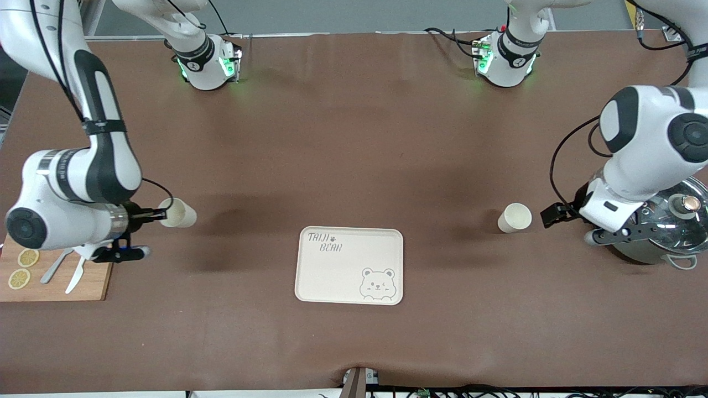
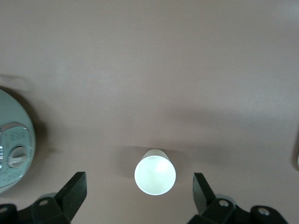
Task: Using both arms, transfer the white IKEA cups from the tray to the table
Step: 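Raise the left gripper while the right gripper sets its cup by the board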
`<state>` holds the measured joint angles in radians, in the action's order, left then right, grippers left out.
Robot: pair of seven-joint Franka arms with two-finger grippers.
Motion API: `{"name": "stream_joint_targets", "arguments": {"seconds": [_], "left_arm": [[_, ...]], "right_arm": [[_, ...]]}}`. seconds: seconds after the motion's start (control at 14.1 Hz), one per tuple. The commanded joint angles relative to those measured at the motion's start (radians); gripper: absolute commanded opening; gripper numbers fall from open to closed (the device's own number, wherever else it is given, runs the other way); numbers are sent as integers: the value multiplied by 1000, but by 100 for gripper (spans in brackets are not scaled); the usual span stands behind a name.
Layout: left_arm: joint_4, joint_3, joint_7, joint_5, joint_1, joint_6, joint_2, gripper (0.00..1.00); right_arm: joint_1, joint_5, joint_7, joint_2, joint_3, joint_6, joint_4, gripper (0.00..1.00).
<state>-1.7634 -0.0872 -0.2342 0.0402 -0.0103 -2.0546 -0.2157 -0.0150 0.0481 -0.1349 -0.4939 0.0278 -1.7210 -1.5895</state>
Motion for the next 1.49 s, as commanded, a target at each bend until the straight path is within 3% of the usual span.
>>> {"name": "stream_joint_targets", "arguments": {"seconds": [0.0, 0.28, 0.78, 0.85, 0.92, 0.99, 1.42], "left_arm": [[123, -5, 18, -8, 7, 140, -5, 100], [266, -8, 24, -3, 7, 370, 1, 100], [281, -22, 29, -8, -2, 473, 61, 100], [289, -22, 27, -8, -7, 473, 58, 100], [297, -31, 29, -2, -7, 472, 49, 100], [300, -34, 23, 0, -11, 472, 49, 100], [355, -28, 19, 1, -5, 472, 29, 100]], "right_arm": [[-88, -37, -109, 43, -22, -89, -111, 0], [-169, -42, -239, 43, -22, -227, -217, 0], [-191, -65, -241, 37, -22, -394, -351, 0], [-191, -63, -230, 37, -22, -385, -345, 27], [-191, -62, -215, 40, -22, -378, -340, 60], [-186, -62, -183, 44, -23, -370, -336, 100], [-175, -66, -147, 37, -26, -175, -134, 100]]}}
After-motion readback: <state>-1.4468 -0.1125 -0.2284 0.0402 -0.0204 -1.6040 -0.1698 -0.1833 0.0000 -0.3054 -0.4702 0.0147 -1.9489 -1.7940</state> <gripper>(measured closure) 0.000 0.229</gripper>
